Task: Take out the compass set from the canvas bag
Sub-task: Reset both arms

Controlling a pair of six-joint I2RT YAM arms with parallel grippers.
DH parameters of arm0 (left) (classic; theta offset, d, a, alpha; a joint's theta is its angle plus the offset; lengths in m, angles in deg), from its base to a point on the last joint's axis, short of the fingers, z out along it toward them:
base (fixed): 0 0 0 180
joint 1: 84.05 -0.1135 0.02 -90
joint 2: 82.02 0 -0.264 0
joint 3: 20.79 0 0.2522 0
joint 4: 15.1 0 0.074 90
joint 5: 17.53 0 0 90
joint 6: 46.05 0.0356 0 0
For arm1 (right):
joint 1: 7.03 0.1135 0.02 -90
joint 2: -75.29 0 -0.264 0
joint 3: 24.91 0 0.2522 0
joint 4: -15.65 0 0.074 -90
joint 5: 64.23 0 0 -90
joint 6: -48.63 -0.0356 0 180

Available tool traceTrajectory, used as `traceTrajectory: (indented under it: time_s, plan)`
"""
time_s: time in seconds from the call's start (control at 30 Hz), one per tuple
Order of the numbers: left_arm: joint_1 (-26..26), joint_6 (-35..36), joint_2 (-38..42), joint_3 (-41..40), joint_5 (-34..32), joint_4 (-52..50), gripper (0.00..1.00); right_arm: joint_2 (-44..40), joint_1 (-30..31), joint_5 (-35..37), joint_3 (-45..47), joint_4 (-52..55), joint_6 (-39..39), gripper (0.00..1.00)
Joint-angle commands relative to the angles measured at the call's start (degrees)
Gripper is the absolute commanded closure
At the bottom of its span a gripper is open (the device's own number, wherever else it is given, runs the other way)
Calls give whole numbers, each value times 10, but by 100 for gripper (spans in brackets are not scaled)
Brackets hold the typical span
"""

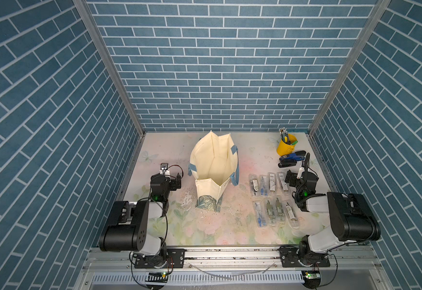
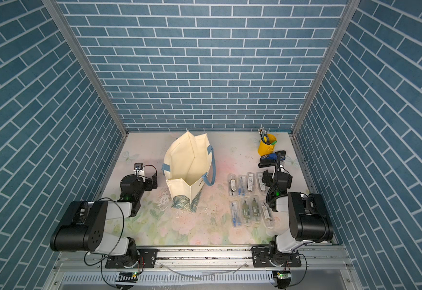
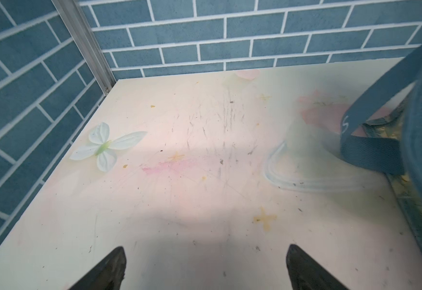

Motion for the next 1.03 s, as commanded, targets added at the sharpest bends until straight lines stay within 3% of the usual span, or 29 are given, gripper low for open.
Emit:
traceTrajectory:
  time_s: [0.0,1.0]
  plan:
    - [8,11,-14,33,-31,19,0,-1,-1,11,-2,-18,-12,1]
    - [10,13,-10,30,-26,17,0,1,-15,-70,-18,11,-1,1]
